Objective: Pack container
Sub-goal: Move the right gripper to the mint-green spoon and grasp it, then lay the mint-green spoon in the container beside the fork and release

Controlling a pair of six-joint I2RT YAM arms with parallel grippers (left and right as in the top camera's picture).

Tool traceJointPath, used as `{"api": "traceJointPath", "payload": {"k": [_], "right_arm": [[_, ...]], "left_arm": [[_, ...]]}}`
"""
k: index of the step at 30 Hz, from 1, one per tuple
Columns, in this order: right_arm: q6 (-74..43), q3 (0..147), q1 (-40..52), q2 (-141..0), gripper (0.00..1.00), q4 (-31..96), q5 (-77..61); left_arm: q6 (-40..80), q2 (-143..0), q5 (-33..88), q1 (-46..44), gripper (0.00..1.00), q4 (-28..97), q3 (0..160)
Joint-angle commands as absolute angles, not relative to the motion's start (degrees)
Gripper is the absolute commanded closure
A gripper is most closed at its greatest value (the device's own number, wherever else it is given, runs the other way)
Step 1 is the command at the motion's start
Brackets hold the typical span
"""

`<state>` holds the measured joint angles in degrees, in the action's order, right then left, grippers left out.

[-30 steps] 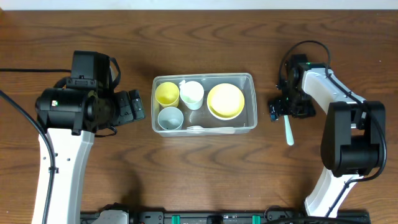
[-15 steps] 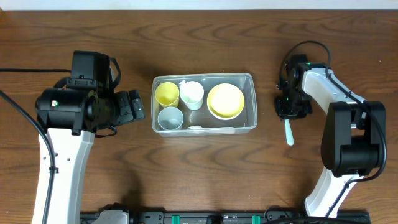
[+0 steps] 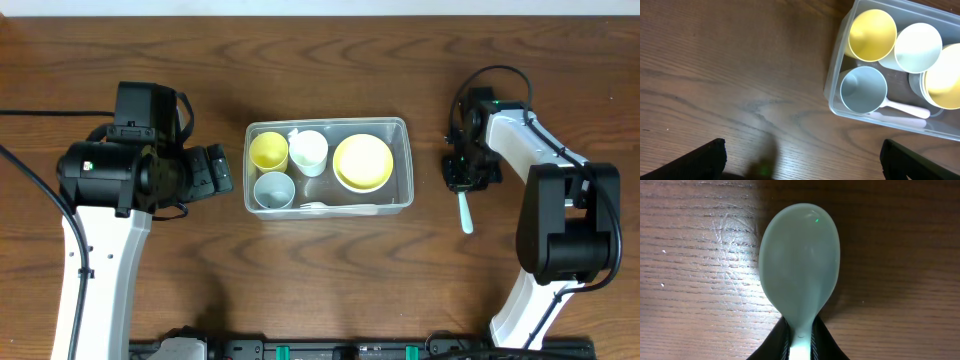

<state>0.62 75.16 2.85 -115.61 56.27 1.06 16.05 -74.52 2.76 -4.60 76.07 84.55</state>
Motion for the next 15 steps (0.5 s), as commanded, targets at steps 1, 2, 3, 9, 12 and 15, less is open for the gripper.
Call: {"api": "traceJointPath", "payload": {"k": [1, 2, 3, 9, 12, 15], "right_arm": [[0.86, 73.06, 3.07, -117.45, 0.95, 55.66, -1.10], [0.86, 73.06, 3.07, -117.45, 0.94, 55.70, -1.13], [0.89, 73.06, 3.07, -117.43, 0.94, 55.72, -1.32], [0.64, 74.52, 3.07, -114.74, 0.99, 56.84, -2.04], [0.69, 77.38, 3.07, -110.19, 0.99, 58.02, -4.75], [1.63, 81.30, 3.68, -103.48, 0.98, 58.78, -8.73]], "left_arm": [[15.09, -74.48, 2.11, -4.40, 0.02, 76.29, 84.42], [15.11, -74.48, 2.11, -4.40, 0.02, 76.27, 84.42], [15.11, -74.48, 2.11, -4.40, 0.02, 76.29, 84.42], [15.09, -74.48, 2.11, -4.40, 0.02, 76.27, 84.42], [15.09, -74.48, 2.11, -4.40, 0.02, 76.29, 84.42], [15.09, -74.48, 2.11, -4.40, 0.02, 76.29, 84.42]]}}
